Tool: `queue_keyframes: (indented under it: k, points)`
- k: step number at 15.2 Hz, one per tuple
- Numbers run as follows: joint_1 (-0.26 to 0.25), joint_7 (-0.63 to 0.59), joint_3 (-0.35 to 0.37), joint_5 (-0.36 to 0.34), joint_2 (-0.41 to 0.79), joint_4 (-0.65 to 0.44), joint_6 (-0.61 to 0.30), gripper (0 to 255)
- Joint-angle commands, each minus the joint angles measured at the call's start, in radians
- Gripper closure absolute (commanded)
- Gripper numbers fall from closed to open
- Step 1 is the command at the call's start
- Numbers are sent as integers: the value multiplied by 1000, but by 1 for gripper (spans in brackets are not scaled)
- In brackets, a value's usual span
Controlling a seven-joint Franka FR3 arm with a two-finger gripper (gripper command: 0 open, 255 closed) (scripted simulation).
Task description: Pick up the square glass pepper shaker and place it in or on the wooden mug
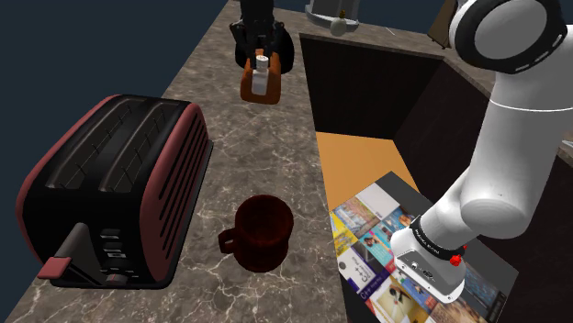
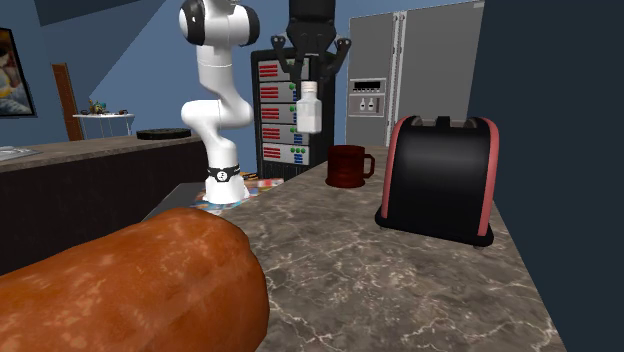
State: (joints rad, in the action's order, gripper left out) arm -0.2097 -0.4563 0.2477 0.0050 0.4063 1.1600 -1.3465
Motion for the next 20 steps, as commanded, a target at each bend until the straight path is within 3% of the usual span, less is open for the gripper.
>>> queue_keyframes:
  k: [1, 10, 20]
  points:
    - [-9, -29, 12, 18, -75, 115, -43, 255]
    - [-78, -167, 77, 92, -289, 384, -120, 255]
    - [-174, -351, 170, 172, -430, 528, -159, 255]
